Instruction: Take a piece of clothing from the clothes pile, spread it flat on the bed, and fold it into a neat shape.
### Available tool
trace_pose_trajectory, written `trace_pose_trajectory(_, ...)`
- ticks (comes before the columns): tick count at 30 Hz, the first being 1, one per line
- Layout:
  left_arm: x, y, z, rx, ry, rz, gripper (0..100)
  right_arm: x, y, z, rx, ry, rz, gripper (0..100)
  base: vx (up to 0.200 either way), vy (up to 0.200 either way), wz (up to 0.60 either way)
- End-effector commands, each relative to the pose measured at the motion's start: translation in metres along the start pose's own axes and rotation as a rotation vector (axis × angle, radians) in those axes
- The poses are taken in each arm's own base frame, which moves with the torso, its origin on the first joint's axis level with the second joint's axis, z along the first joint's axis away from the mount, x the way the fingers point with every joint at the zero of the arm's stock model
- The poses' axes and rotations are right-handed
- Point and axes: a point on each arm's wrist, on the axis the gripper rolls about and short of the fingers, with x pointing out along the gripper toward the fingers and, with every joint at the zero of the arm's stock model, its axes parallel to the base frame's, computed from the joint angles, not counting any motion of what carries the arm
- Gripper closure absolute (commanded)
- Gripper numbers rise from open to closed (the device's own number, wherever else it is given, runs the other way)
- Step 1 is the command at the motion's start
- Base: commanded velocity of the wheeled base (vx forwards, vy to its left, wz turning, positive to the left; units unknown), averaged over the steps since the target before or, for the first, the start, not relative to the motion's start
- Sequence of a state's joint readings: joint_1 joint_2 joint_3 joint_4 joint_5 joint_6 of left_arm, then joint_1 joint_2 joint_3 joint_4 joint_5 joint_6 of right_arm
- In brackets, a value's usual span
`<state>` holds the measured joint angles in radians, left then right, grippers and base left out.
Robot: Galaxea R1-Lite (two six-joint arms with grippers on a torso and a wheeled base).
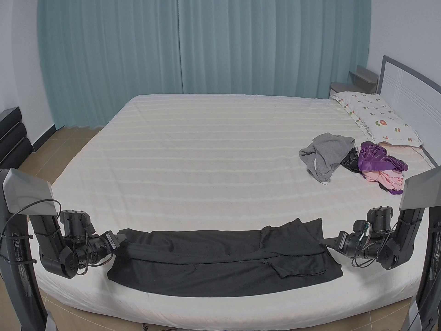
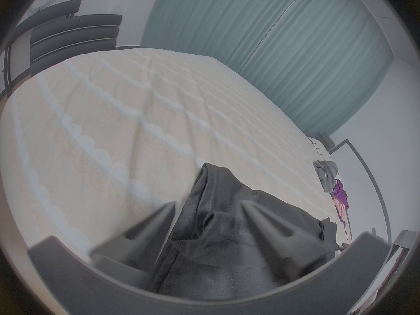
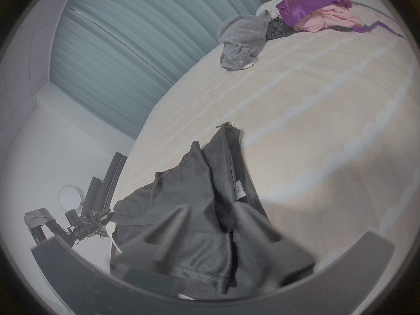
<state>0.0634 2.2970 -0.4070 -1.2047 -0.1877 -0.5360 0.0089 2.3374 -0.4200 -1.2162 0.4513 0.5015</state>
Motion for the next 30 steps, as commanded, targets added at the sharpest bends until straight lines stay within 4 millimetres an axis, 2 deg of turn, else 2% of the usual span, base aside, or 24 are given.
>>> trace_pose_trajectory(1,0.000,0.001,-0.002,-0.002,0.008,0.003,0,0.000,0.000,0.003,0.009,-0.011,0.006,0,0.000,0.000,0.00)
trace_pose_trajectory(9,0.000,-0.007,0.016,-0.020,-0.061,-0.034,0,-0.003,0.003,0.016,0.020,-0.061,0.033,0,0.000,0.000,0.00)
trace_pose_trajectory(14,0.016,-0.014,0.029,-0.067,-0.103,-0.065,0,0.007,0.002,0.026,0.061,-0.089,0.046,0,0.000,0.000,0.00)
trace_pose_trajectory(20,0.045,-0.007,0.028,-0.056,-0.095,-0.052,0,0.016,-0.004,0.030,0.065,-0.097,0.043,0,0.000,0.000,0.00)
trace_pose_trajectory(26,0.049,-0.005,0.026,-0.017,-0.077,-0.046,0,0.018,-0.006,0.032,0.070,-0.103,0.044,0,0.000,0.000,0.00)
trace_pose_trajectory(30,0.055,-0.003,0.018,0.016,-0.049,-0.039,0,0.019,-0.006,0.033,0.073,-0.103,0.044,0,0.000,0.000,0.00)
